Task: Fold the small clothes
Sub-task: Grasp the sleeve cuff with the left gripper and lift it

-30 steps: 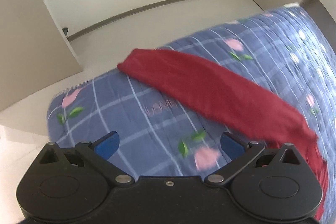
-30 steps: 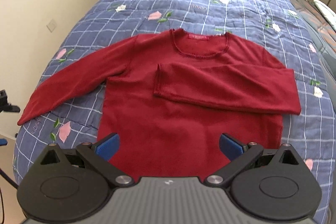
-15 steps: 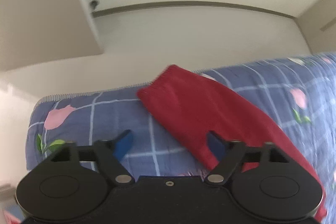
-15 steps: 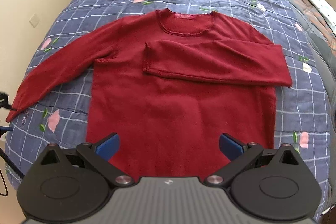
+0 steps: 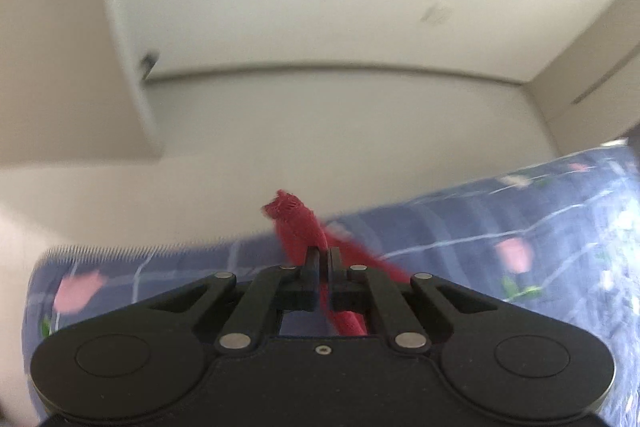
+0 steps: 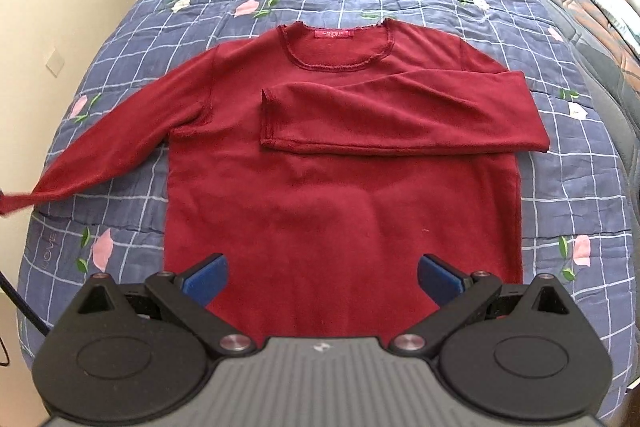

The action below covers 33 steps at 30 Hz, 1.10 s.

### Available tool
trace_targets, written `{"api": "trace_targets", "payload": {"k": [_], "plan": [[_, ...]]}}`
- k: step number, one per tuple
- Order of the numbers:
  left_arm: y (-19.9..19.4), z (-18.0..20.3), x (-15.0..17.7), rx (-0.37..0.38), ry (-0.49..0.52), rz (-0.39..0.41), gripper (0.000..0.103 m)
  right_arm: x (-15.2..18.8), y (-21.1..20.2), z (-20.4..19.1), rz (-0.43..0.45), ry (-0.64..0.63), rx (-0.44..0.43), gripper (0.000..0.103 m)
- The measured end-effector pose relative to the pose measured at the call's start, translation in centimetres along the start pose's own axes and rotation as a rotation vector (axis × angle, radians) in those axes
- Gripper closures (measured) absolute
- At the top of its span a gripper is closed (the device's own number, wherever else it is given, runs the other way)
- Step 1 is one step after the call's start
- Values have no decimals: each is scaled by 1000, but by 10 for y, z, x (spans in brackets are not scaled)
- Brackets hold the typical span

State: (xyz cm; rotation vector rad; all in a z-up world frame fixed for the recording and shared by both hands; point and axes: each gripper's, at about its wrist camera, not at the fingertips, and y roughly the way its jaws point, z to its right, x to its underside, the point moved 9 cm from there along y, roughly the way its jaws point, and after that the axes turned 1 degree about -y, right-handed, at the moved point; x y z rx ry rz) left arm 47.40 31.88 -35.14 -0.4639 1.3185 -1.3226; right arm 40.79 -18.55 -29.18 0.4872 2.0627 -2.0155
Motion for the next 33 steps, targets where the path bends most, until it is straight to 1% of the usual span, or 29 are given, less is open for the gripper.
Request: {"api": "trace_targets", "payload": {"k": [2, 4, 8, 11, 14, 16, 18, 20, 22, 24, 26, 29, 32, 33], "plan": [[-17, 20, -7, 67, 62, 59, 101, -1, 2, 4, 4, 11, -10, 0], [-40, 48, -13, 161, 135, 121, 101, -1, 3, 9, 9, 28, -21, 0], [-84, 108, -13, 342, 264, 197, 101, -7, 5, 21, 20, 41, -44, 0], [-122, 157, 1, 483, 369, 231, 101, -14, 3, 38, 41, 46, -53, 0], [-159, 205, 31, 609, 483, 242, 101, -20, 2, 64, 59, 55, -46, 0], [-181, 236, 59, 683, 563, 234, 101, -25, 3, 86, 66, 58, -31, 0], [-199, 264, 95, 743, 641, 224, 101, -31, 3, 112, 83, 59, -11, 0], [-211, 292, 137, 798, 707, 200, 101, -40, 5, 139, 104, 61, 1, 0], [-218, 314, 182, 837, 768, 175, 101, -49, 9, 169, 121, 58, 12, 0], [-216, 334, 234, 845, 836, 137, 101, -57, 14, 195, 133, 45, 28, 0], [-207, 347, 281, 862, 875, 87, 101, -63, 20, 220, 130, 36, 45, 0], [-189, 354, 341, 856, 931, 17, 101, -68, 29, 250, 127, 38, 67, 0], [-165, 346, 383, 816, 975, -58, 101, -71, 38, 270, 120, 60, 80, 0], [-159, 341, 390, 808, 981, -81, 101, -71, 41, 274, 116, 67, 78, 0]]}}
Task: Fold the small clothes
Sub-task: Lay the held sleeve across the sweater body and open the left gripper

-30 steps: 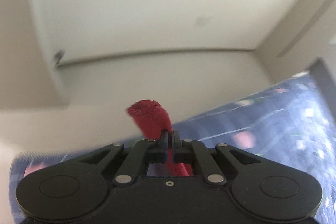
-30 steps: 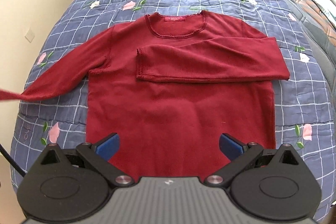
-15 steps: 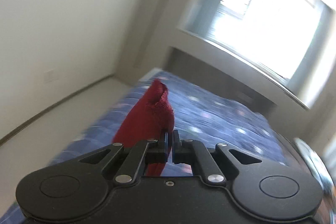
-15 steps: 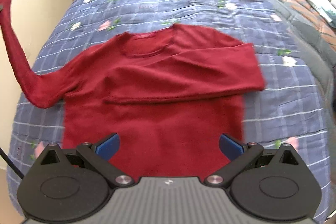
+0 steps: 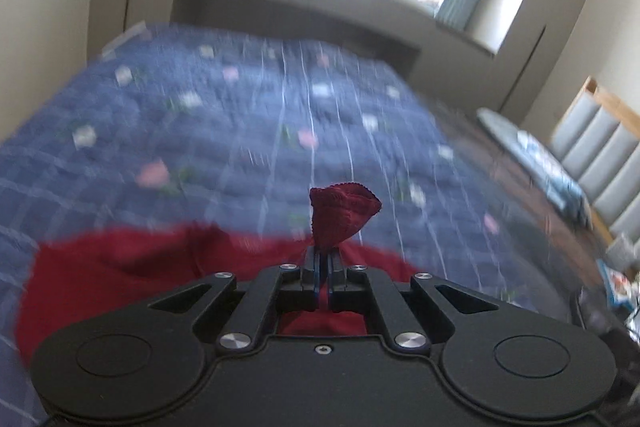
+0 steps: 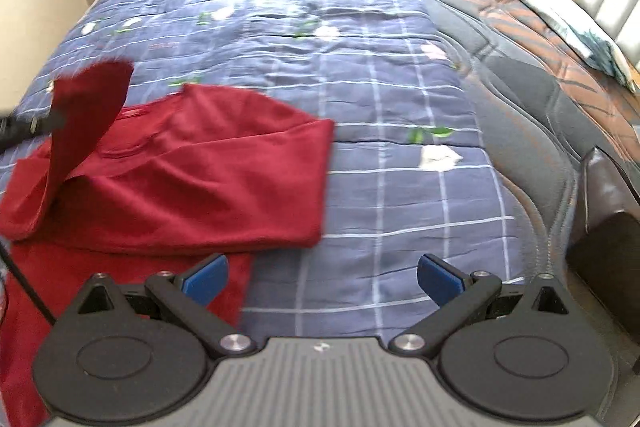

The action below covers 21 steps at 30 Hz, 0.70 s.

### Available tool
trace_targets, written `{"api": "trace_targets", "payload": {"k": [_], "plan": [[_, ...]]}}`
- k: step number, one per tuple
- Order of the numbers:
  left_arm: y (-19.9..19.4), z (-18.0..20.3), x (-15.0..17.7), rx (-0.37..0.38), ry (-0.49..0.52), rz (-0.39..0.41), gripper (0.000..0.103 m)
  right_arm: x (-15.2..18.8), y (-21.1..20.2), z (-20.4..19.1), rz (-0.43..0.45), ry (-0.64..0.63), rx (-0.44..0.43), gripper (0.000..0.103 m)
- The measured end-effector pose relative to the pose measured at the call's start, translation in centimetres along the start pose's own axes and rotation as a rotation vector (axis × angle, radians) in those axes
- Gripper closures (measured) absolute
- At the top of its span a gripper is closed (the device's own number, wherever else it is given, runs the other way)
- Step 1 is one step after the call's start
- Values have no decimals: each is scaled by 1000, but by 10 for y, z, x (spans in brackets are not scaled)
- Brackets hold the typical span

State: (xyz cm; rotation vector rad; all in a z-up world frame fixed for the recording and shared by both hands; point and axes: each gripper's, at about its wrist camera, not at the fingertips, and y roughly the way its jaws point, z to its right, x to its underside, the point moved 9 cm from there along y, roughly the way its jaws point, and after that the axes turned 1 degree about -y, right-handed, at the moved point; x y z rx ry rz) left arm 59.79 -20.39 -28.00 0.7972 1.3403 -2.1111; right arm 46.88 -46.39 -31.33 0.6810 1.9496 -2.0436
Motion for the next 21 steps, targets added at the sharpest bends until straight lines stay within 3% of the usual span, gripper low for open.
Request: {"api": "trace_targets", "payload": {"k": [9, 11, 12, 14, 17, 21], "plan": [[9, 15, 60, 29, 40, -157, 96, -24, 26, -23, 13, -31, -57, 0], [9, 11, 67, 3, 23, -178, 68, -31, 30, -29, 34, -26, -67, 0], [8, 6, 69, -18, 7, -186, 61, -33, 33, -34, 36, -21, -72, 0], [-1, -8, 69, -69, -36, -176, 37, -37, 37, -42, 37, -8, -87, 0], [-21, -43, 71, -171, -129, -164, 24, -41, 41, -63, 49, 5, -139, 1], [-51, -110, 78, -333, -275, -142, 19, -44, 47, -97, 56, -24, -210, 15]]}}
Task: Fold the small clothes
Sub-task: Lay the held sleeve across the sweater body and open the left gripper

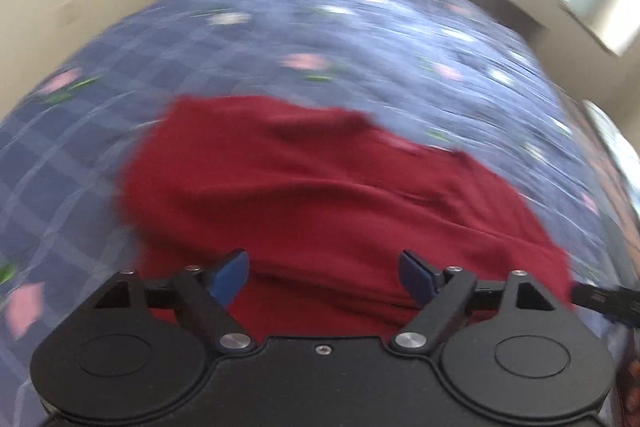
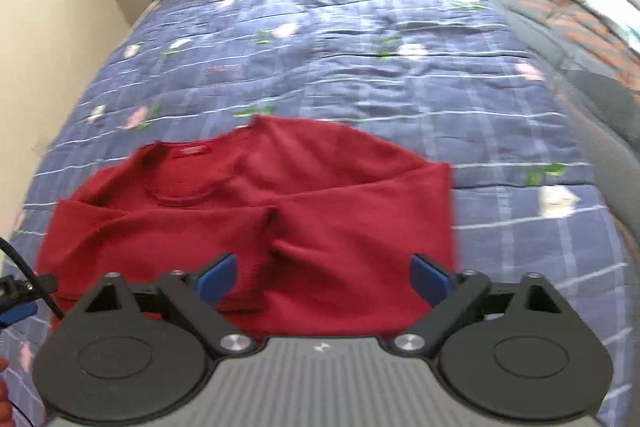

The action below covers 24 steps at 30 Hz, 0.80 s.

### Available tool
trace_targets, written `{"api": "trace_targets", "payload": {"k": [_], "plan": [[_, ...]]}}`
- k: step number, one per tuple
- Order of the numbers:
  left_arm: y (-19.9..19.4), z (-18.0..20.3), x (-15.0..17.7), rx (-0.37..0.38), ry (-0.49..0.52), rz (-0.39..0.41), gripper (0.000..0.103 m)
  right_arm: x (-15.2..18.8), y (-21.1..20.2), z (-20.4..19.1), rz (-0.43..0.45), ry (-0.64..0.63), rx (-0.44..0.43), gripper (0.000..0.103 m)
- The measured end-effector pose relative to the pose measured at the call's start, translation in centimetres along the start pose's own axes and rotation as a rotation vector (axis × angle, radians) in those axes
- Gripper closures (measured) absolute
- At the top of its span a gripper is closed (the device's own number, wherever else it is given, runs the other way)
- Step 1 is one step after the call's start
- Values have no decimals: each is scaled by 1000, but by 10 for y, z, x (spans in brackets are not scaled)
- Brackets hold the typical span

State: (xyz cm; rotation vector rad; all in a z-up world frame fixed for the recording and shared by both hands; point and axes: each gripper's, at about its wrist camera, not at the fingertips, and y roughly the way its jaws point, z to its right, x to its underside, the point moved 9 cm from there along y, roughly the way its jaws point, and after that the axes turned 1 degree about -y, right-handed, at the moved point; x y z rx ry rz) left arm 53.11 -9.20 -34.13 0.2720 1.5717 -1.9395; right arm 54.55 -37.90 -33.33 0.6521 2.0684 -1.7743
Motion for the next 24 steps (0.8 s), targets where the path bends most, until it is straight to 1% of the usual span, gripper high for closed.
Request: {"api": "trace_targets", "payload": {"k": [1, 2, 3, 5, 6, 7, 9, 11, 12, 13, 16, 18, 21, 24], "plan": [[1, -22, -3, -40, -48, 3, 19, -1, 4, -6, 0, -11, -4, 20], [2, -42, -6, -70, -95, 9, 19, -1, 9, -13, 0, -21, -3, 22], [3, -61, -10, -86, -144, 19, 20, 0, 13, -18, 0, -24, -2, 25], [5, -92, -19, -90, -231, 46, 23, 3, 25, -25, -14, -13, -1, 29], [7, -107, -24, -91, -269, 64, 24, 6, 31, -27, -24, -5, 6, 34], [9, -117, -29, -91, -286, 77, 24, 9, 36, -28, -36, 3, 18, 41], [14, -132, -39, -92, -285, 105, 24, 15, 43, -28, -55, 13, 41, 50], [20, -138, -51, -79, -252, 111, 22, 19, 46, -28, -65, 23, 62, 54], [24, -139, -55, -71, -227, 102, 21, 22, 47, -28, -70, 24, 70, 58], [27, -137, -55, -64, -203, 89, 19, 24, 48, -28, -78, 24, 79, 60], [38, -129, -55, -23, -141, 31, 19, 28, 50, -28, -88, 25, 96, 61], [43, -128, -54, 8, -159, 4, 19, 29, 51, -28, -89, 21, 107, 62], [44, -131, -49, 44, -213, -3, 20, 31, 54, -29, -92, 17, 116, 67], [44, -132, -46, 60, -212, -19, 27, 33, 56, -31, -98, 4, 134, 68]]}}
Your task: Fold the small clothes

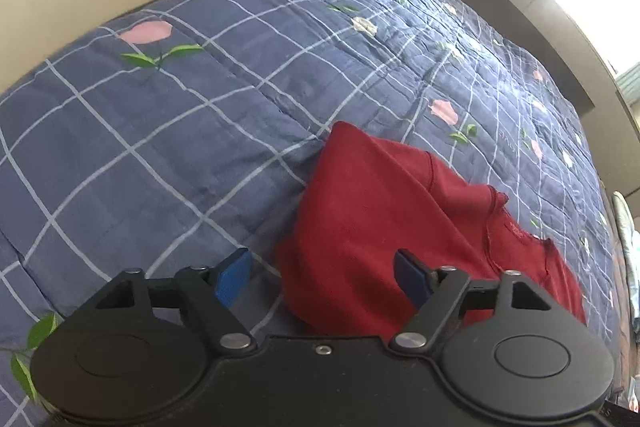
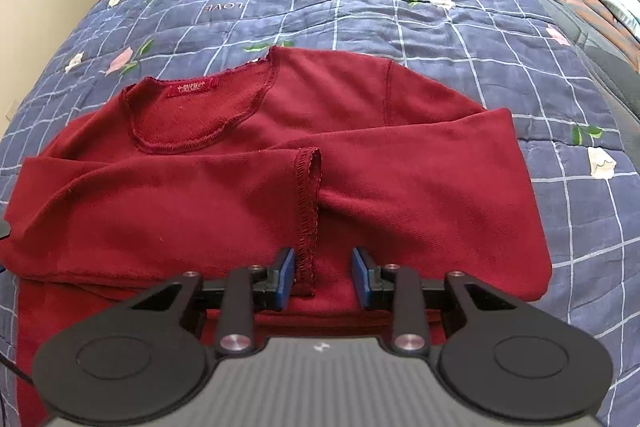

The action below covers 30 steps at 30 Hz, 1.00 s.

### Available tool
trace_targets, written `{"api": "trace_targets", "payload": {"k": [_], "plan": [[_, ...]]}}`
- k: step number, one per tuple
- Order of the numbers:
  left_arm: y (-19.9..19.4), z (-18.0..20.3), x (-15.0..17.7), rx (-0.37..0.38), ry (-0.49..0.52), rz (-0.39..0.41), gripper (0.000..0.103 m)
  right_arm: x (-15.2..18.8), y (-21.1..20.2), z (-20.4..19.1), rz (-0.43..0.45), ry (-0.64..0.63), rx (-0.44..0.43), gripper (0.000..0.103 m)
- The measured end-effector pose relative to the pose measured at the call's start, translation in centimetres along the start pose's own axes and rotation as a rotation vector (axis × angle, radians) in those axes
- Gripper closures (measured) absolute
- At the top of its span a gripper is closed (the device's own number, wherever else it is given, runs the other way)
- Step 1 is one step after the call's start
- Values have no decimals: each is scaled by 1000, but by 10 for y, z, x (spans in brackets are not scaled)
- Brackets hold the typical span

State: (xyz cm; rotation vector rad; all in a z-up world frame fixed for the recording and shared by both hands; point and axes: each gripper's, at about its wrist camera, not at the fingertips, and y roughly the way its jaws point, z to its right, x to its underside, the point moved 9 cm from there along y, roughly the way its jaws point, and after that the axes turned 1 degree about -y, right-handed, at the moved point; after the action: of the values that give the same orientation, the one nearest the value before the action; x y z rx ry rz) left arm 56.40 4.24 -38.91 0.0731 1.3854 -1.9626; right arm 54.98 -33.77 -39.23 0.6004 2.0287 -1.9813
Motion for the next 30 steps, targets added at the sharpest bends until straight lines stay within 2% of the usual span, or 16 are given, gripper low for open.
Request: {"api": "trace_targets", "payload": {"k": [3, 7, 10, 14, 17, 23, 30], "plan": [[-1, -5, 3, 12, -45, -32, 28, 1, 2, -2, -5, -14, 15, 67], [-6, -23, 8, 74, -189, -35, 30, 2, 5, -3, -5, -31, 29, 66], [-9, -39, 7, 114, -316, -11, 46, 3, 5, -4, 1, -45, 36, 65], [-15, -50, 4, 135, -407, 23, 54, 4, 6, -5, 8, -52, 44, 65], [-9, -55, 7, 134, -491, 3, 66, 4, 6, -5, 12, -57, 44, 65], [9, -55, 11, 196, -702, -47, 95, 4, 5, -4, 14, -63, 40, 65], [-14, -61, 8, 279, -890, 98, 99, 4, 5, -7, 3, -64, 29, 60]]}}
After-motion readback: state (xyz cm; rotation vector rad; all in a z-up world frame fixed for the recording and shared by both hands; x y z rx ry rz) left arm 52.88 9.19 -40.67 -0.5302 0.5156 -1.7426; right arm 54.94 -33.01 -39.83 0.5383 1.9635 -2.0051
